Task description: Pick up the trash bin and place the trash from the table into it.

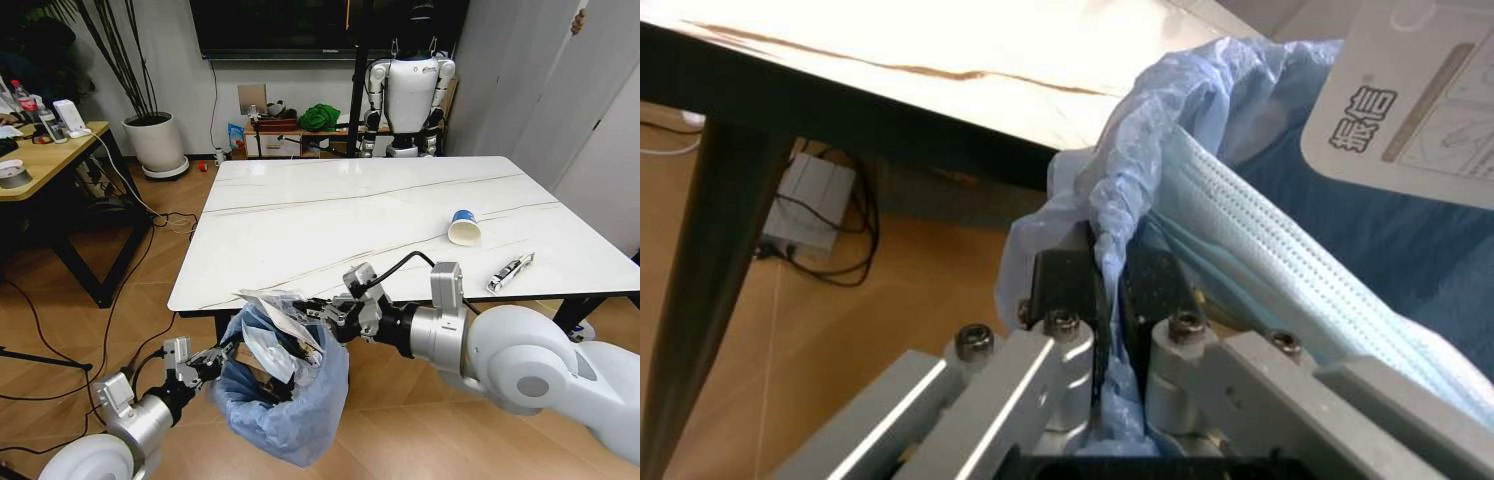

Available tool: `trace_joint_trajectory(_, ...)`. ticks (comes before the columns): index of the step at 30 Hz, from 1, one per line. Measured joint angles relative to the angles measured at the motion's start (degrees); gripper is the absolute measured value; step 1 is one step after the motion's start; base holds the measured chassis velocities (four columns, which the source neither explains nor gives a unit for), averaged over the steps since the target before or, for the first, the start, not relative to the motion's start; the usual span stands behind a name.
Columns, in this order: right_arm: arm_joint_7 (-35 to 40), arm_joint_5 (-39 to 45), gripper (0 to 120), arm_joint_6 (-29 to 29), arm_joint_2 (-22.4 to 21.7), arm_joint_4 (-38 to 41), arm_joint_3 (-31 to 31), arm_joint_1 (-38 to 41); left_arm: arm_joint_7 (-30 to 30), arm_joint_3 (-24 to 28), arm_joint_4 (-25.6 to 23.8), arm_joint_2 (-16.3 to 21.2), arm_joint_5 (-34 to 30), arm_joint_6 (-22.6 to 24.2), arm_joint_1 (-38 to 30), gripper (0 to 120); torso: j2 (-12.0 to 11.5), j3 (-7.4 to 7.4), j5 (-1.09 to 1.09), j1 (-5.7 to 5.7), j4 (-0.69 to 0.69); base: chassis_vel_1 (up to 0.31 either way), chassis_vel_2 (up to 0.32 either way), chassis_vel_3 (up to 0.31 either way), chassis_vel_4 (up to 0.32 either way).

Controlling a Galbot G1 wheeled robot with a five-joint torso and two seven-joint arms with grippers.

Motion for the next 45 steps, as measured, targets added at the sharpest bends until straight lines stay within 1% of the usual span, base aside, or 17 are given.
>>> trace_joint_trajectory(8,-0.04,-0.75,0,-0.04,0.05,-0.08,-0.42,-0.11,0.00,-0.29,-0.46,0.04,-0.23,0.00,0.21,0,0.00,0.00,0.00,0.00,0.00,0.000,0.000,0.000,0.000)
trace_joint_trajectory(10,-0.02,-0.96,7,-0.09,-0.03,0.00,-0.48,-0.16,0.00,-0.29,-0.46,-0.03,-0.26,0.00,0.17,0,0.00,-0.01,0.00,0.00,0.00,0.000,0.000,0.000,0.000)
trace_joint_trajectory(11,-0.02,-0.96,7,-0.09,-0.03,0.00,-0.48,-0.16,0.00,-0.29,-0.46,-0.03,-0.26,0.00,0.17,0,0.00,-0.01,0.00,0.00,0.00,0.000,0.000,0.000,0.000)
trace_joint_trajectory(15,0.01,-1.04,21,-0.13,-0.16,0.14,-0.50,-0.22,0.00,-0.29,-0.46,-0.08,-0.31,0.00,0.12,0,0.00,-0.01,0.00,0.00,0.00,0.000,0.000,0.000,0.000)
trace_joint_trajectory(17,0.04,-1.08,32,-0.16,-0.15,0.20,-0.53,-0.23,-0.01,-0.30,-0.46,-0.09,-0.36,0.00,0.11,0,0.00,-0.01,0.00,0.00,0.00,0.000,0.000,0.000,0.000)
trace_joint_trajectory(18,0.04,-1.08,32,-0.16,-0.15,0.20,-0.53,-0.23,-0.01,-0.30,-0.46,-0.09,-0.36,0.00,0.11,0,0.00,-0.01,0.00,0.00,0.00,0.000,0.000,0.000,0.000)
trace_joint_trajectory(22,0.06,-1.11,50,-0.19,-0.14,0.16,-0.54,-0.20,-0.01,-0.32,-0.46,-0.06,-0.44,0.00,0.07,0,0.00,-0.01,0.00,0.00,0.00,0.000,0.000,0.000,0.000)
trace_joint_trajectory(23,0.06,-1.11,52,-0.19,-0.16,0.16,-0.54,-0.18,-0.01,-0.32,-0.46,-0.06,-0.45,0.00,0.06,0,0.00,-0.01,0.00,0.00,0.00,0.000,0.000,0.000,0.000)
trace_joint_trajectory(25,0.06,-1.11,64,-0.22,-0.18,0.12,-0.54,-0.15,-0.01,-0.33,-0.40,-0.07,-0.47,0.00,0.02,0,0.00,-0.01,0.00,0.00,0.00,0.000,0.000,0.000,0.000)
trace_joint_trajectory(26,0.06,-1.11,64,-0.22,-0.18,0.12,-0.54,-0.15,-0.01,-0.33,-0.40,-0.07,-0.47,0.00,0.02,0,0.00,-0.01,0.00,0.00,0.00,0.000,0.000,0.000,0.000)
trace_joint_trajectory(29,0.06,-1.11,74,-0.22,0.09,0.06,-0.35,-0.16,-0.02,-0.31,-0.33,-0.20,-0.47,0.00,0.05,0,0.00,-0.01,0.00,0.00,-0.01,0.000,0.000,0.000,0.000)
trace_joint_trajectory(31,0.20,-1.10,81,-0.22,0.72,-0.52,1.08,-0.23,-0.02,-0.29,-0.33,-0.30,-0.41,0.00,0.30,0,0.00,-0.01,0.00,0.00,-0.01,0.000,0.000,0.000,0.000)
trace_joint_trajectory(33,1.02,-0.91,92,-0.18,2.15,-2.72,4.80,-0.38,-0.02,-0.27,-0.33,-0.41,-0.24,0.00,0.66,0,0.00,0.00,0.01,0.00,0.01,0.000,0.000,0.000,0.000)
trace_joint_trajectory(36,1.89,-1.01,98,-0.22,2.67,-4.56,7.62,-0.54,-0.02,-0.27,-0.33,-0.46,-0.17,0.00,0.79,0,0.00,0.00,0.00,0.00,0.02,0.000,0.000,0.000,0.000)
trace_joint_trajectory(40,4.03,-3.68,100,-1.32,2.84,-9.88,14.76,-2.17,-0.02,-0.27,-0.44,-0.48,-0.10,0.00,0.91,0,0.00,0.01,0.01,0.00,0.00,0.000,0.000,0.000,0.000)
trace_joint_trajectory(42,4.13,-3.93,100,-1.41,2.87,-10.27,15.37,-2.37,-0.02,-0.29,-0.45,-0.47,-0.10,0.00,0.92,0,0.00,0.01,0.01,0.00,0.00,0.000,0.000,0.000,0.000)
trace_joint_trajectory(45,5.32,-7.72,100,-2.56,3.44,-15.68,22.70,-5.44,0.02,-0.64,-0.55,-0.32,-0.05,-0.02,1.08,0,0.00,0.01,0.01,0.00,0.00,0.000,0.000,0.000,0.000)
